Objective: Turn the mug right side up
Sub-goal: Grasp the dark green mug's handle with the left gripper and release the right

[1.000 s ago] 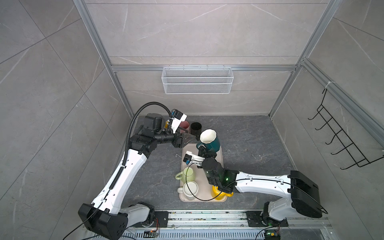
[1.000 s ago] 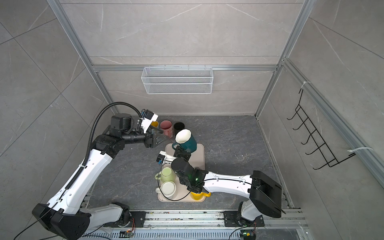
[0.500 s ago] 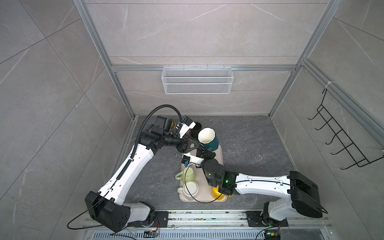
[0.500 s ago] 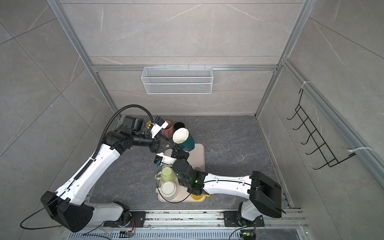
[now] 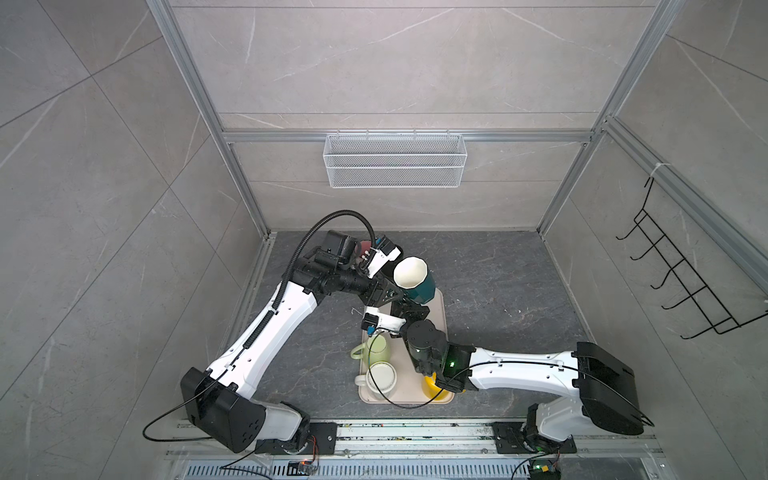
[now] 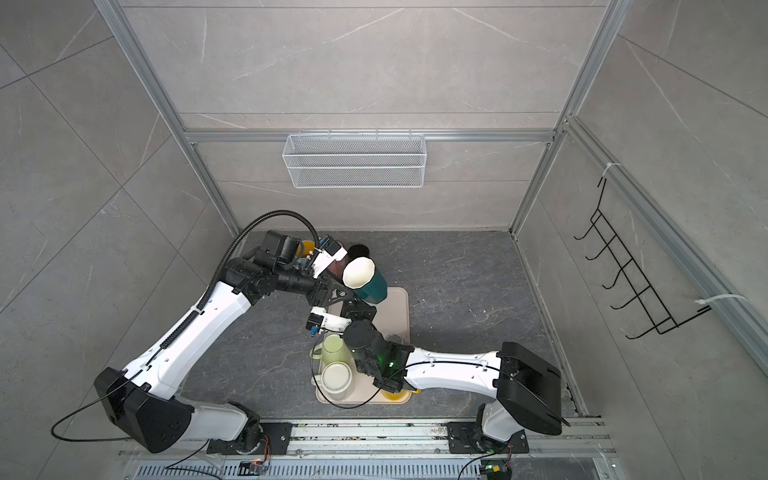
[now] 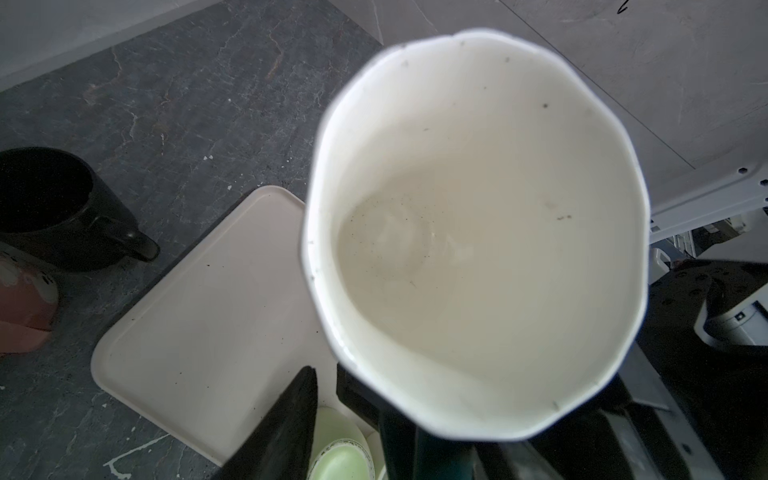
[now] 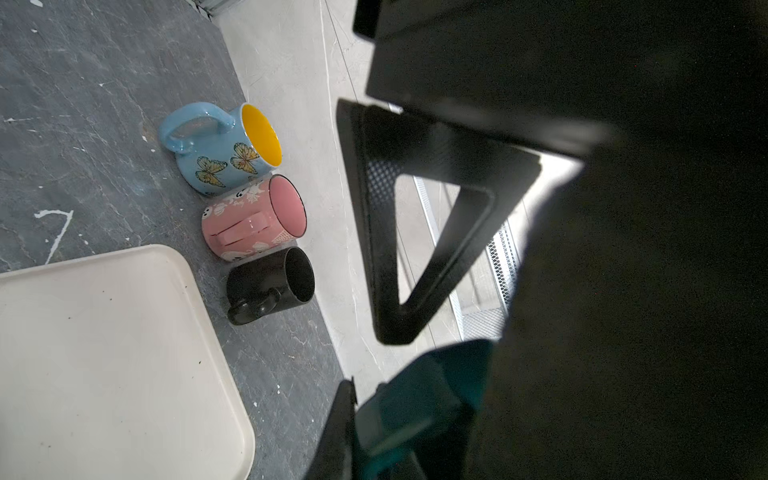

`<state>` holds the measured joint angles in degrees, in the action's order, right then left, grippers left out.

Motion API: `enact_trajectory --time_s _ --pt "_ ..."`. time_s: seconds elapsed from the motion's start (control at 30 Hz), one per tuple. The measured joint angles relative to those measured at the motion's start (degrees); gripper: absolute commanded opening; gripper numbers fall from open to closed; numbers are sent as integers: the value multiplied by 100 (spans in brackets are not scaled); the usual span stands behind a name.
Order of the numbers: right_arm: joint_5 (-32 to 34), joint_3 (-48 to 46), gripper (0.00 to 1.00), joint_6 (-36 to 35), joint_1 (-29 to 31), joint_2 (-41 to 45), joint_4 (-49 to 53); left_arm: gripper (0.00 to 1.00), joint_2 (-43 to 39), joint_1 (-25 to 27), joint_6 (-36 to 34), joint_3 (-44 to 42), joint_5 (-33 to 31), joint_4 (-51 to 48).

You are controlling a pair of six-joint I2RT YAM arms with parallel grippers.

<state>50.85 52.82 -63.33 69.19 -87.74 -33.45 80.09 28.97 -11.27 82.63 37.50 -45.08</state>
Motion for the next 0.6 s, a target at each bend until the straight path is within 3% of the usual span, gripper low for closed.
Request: enact_trajectory --time_s 0.2,0.43,0.5,0.6 --pt "48 0 0 -20 -9 -66 -48 0 42 101 -192 72 -94 -79" --pt "127 0 1 -57 -9 -101 -164 0 42 149 -212 72 -116 -52" --pt "192 0 17 -63 -4 -103 -201 0 39 168 -190 72 -138 13" --pt "313 0 21 -92 24 -103 -282 0 28 192 -31 44 -236 203"
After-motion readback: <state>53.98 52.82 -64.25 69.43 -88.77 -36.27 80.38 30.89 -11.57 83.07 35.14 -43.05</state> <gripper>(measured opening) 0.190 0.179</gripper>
